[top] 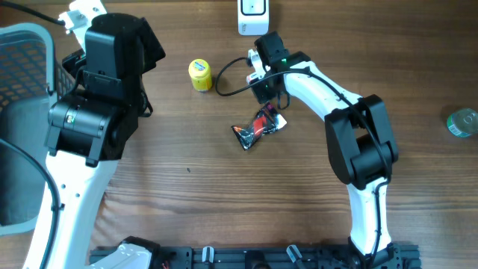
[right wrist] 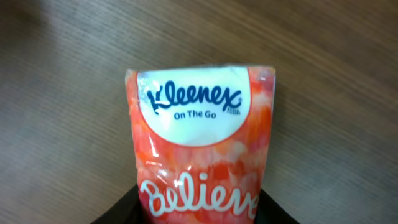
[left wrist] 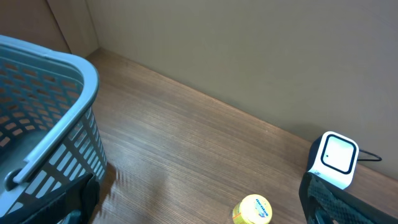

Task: Scan the item barcode
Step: 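Lower the right gripper and close it on the Kleenex box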

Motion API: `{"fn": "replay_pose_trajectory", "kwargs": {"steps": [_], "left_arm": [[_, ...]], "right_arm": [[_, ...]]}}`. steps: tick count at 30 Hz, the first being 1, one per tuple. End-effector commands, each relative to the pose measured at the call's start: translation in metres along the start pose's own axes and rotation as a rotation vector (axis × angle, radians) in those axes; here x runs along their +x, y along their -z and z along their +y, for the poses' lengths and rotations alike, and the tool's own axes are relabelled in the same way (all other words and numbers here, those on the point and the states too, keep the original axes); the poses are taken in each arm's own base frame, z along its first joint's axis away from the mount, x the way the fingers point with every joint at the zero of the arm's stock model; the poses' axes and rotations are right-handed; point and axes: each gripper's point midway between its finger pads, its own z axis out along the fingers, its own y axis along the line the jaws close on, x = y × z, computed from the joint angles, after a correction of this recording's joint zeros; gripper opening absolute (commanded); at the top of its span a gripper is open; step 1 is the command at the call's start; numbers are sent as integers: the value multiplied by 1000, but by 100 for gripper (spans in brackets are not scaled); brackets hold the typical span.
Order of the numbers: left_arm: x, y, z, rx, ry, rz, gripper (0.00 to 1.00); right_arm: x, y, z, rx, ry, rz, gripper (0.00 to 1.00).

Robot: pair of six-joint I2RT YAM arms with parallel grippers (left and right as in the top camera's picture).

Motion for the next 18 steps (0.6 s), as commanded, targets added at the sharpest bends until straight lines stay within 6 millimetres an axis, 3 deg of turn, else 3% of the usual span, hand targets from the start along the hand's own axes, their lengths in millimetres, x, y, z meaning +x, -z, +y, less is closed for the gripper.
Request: {"fn": "replay_pose_trajectory", "kwargs": {"steps": [1, 4, 8, 14, 18], "left_arm": [[-3, -1, 4, -21, 23, -11, 100], [1, -2, 2, -12, 19, 3, 100], [9, -6, 1, -6, 9, 23, 100], [13, -10, -1, -8, 1, 36, 100], [24, -15, -10, 33, -9, 78, 100]], "right_arm": [[43, -15, 24, -132, -86, 152, 38], [43, -2, 36, -195, -98, 161, 38], [33, 30, 52, -287, -102, 136, 38], [22, 90, 65, -367, -159, 89, 39], [22, 142, 66, -456, -263, 66, 39]]}}
